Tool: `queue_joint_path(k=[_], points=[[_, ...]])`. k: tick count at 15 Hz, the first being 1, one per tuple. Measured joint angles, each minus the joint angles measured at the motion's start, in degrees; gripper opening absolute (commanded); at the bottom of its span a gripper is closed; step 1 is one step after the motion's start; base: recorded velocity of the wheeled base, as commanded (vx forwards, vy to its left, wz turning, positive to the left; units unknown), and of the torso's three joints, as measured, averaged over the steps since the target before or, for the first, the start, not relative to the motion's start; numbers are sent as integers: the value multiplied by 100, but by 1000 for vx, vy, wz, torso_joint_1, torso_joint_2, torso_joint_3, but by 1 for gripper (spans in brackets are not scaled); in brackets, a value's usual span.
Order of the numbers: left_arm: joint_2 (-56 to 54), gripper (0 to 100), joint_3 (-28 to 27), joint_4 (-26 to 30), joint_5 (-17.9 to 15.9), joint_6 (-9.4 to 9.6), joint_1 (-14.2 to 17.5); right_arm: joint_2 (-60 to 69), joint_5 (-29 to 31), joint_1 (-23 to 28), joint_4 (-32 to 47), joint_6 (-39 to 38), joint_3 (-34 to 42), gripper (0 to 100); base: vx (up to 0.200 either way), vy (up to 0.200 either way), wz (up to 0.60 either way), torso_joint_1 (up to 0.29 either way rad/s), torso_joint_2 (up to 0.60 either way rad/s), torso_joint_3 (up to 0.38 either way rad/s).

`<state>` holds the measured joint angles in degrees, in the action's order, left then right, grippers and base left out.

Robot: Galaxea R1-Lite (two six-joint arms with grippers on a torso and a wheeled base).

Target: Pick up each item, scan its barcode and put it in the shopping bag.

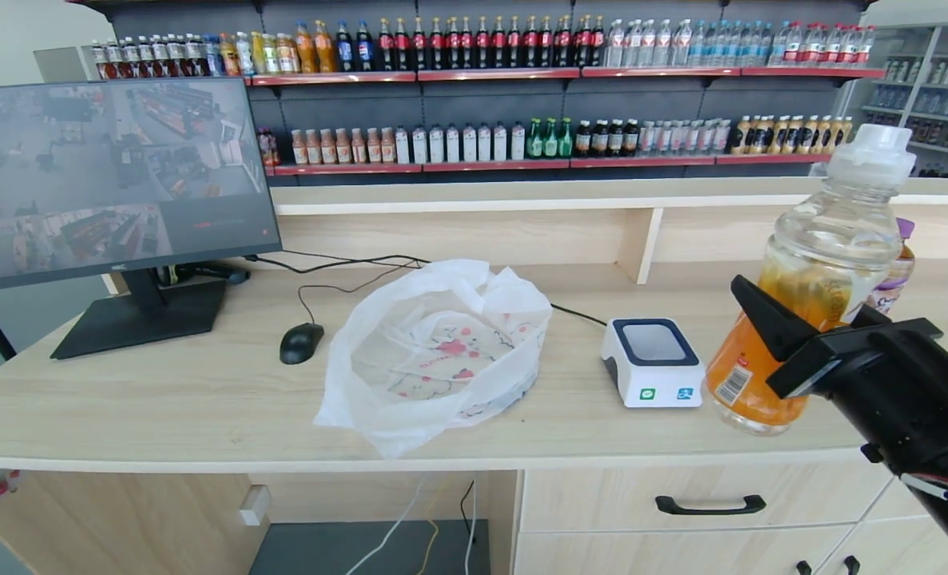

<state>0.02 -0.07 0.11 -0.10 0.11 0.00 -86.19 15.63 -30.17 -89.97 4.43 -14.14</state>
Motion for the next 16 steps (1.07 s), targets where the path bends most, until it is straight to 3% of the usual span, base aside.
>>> queue_joint_path(k=[11, 16], points=[[0, 100, 0, -4, 0, -13, 0, -127, -44, 22, 5, -35, 22, 0, 0, 200, 0, 1, 1, 5], [0, 100, 0, -6, 0, -4, 0, -141, -46, 29, 2, -16, 28, 0, 0, 0, 0, 0, 0, 0]])
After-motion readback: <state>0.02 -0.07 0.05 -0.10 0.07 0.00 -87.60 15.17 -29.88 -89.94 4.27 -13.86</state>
